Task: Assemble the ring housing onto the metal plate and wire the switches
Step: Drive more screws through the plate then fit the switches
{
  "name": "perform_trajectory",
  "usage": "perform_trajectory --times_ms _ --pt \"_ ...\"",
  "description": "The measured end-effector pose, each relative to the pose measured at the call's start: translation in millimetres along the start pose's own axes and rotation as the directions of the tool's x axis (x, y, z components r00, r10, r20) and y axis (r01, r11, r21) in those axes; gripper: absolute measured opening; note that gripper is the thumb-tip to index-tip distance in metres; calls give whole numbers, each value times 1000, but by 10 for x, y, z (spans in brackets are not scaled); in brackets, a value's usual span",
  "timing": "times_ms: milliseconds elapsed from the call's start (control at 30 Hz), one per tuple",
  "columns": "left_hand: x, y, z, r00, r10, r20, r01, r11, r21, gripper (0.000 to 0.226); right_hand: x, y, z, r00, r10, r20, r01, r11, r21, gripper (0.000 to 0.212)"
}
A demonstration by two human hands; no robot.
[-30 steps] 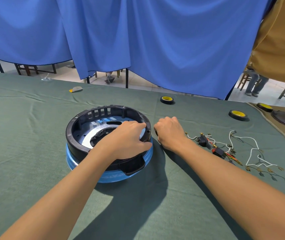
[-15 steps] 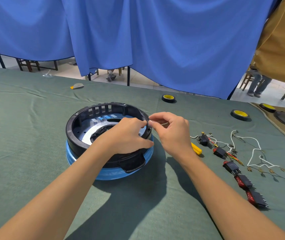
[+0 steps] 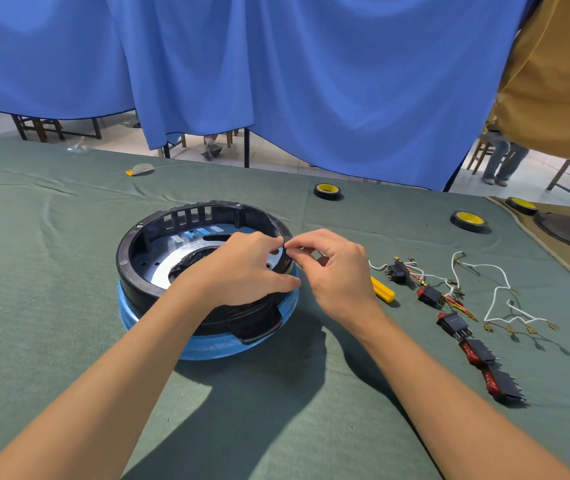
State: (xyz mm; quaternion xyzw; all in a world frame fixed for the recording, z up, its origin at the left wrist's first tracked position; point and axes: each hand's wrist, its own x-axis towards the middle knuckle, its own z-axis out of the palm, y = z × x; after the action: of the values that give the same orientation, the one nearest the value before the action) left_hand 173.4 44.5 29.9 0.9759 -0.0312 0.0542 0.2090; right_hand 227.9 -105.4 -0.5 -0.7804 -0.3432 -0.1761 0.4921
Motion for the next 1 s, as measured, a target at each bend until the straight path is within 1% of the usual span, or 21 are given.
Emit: perform_trajectory --times_ms 100,233,300,367,433,500,567,700,767,800,833,867,933,1000 --pt "-3 -5 4 1000 -10 9 10 1000 -10 51 -13 16 -2 1000 5 20 -5 1000 24 14" --pt "-2 -10 -1 1000 -11 15 11 1000 -22 49 -11 41 0 1000 -24 18 23 1000 16 15" --pt "1 -16 5 1000 -11 11 11 999 -33 54 -34 54 22 999 -54 -4 54 998 -17 15" --pt "8 -23 10 1000 -8 13 8 999 -34 62 -69 73 46 998 -63 -27 62 997 -45 21" --pt "12 -28 13 1000 -9 15 10 999 -38 70 -94 85 49 997 -68 -24 67 995 -68 27" --pt "14 -34 16 1000 -16 20 17 999 -42 74 -106 89 39 994 -111 -22 108 989 -102 29" --pt "16 -43 22 1000 -12 20 12 999 -38 73 -113 87 33 986 -163 -31 157 976 -150 28" --pt "-4 -19 19 999 -25 22 25 1000 2 74 -107 60 9 987 -163 -7 160 973 -169 27" --pt "-15 -4 21 1000 -27 -4 27 999 37 68 -68 77 -45 985 -154 -77 136 971 -197 26" --pt "-21 2 24 999 -28 -21 29 998 51 65 -29 110 -97 985 -117 -129 83 965 -247 26" --pt "-26 10 28 999 -31 -37 33 998 57 68 15 162 -168 985 -55 -162 -1 945 -326 25" --pt "-33 19 33 998 -35 -49 38 998 58 75 53 233 -251 988 28 -152 -91 900 -426 25" --pt "-43 37 50 997 -28 -75 35 996 87 88 73 374 -399 971 235 -42 -213 776 -594 28" --pt "-57 55 64 992 5 -124 15 988 156 86 36 457 -457 922 382 59 -244 695 -677 35"
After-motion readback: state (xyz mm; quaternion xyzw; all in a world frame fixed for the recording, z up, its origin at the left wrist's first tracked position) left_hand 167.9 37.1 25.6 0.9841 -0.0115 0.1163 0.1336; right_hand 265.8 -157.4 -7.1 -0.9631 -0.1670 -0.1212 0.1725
